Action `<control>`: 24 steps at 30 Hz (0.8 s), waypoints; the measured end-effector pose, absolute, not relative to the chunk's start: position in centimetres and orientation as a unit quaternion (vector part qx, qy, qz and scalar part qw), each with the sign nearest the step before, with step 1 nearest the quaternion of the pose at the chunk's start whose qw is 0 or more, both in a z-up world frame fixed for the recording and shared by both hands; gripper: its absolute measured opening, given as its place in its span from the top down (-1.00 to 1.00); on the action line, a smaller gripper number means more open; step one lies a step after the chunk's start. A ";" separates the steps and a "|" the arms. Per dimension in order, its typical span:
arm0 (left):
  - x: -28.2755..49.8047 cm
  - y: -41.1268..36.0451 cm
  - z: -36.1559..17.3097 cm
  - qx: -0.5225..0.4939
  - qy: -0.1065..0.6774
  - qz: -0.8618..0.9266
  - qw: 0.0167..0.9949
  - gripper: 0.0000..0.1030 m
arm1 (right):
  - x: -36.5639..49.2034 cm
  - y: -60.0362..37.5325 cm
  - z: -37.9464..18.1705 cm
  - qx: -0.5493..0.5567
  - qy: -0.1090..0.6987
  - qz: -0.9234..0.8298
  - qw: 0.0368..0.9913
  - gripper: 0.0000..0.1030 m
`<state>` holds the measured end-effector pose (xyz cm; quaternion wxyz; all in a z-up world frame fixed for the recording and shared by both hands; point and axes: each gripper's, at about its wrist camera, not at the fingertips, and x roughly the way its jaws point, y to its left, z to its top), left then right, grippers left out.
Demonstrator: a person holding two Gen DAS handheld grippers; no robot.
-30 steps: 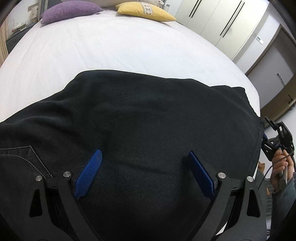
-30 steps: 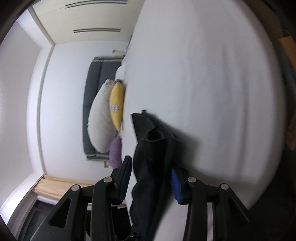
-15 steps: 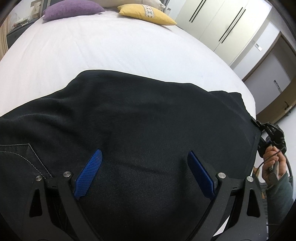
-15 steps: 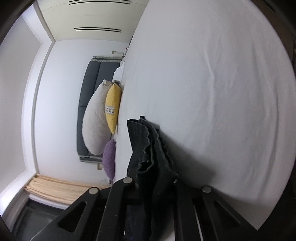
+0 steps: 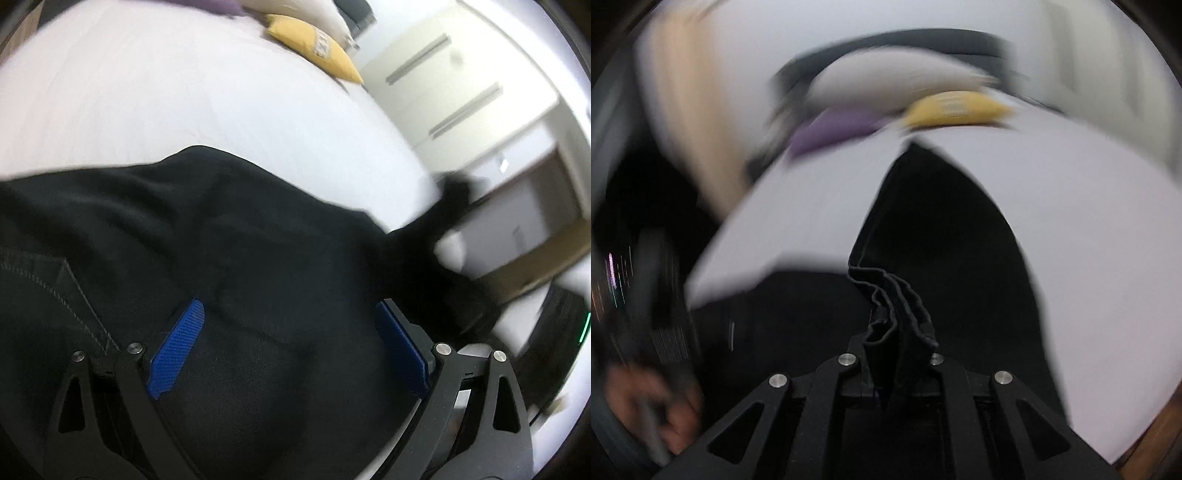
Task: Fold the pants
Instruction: 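Grasp the folded jeans edge with the left gripper while the right gripper grasps beside it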
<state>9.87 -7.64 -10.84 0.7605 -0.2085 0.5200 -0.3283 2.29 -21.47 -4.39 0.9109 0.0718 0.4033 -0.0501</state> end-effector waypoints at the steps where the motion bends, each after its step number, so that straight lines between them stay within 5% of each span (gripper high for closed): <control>1: 9.9 -7.2 -10.8 -0.223 0.522 -0.331 0.753 -0.83 | 2.8 -19.2 -5.4 0.048 0.417 -0.036 0.907 0.82; 17: 12.7 -5.8 -11.3 -0.305 0.585 -0.372 0.652 -0.82 | 1.6 -10.1 -4.7 -0.077 0.394 -0.029 0.915 0.82; 19: 13.1 -6.3 -11.0 -0.289 0.591 -0.381 0.650 -0.51 | 1.3 -8.9 -4.5 -0.094 0.392 -0.019 0.915 0.82; 21: 13.4 -6.3 -10.9 -0.280 0.602 -0.390 0.639 0.15 | 1.2 -8.1 -4.2 -0.098 0.392 -0.007 0.915 0.82; 24: 13.7 -5.5 -10.1 -0.251 0.604 -0.396 0.645 0.59 | 1.1 -6.9 -4.0 -0.111 0.390 0.004 0.914 0.82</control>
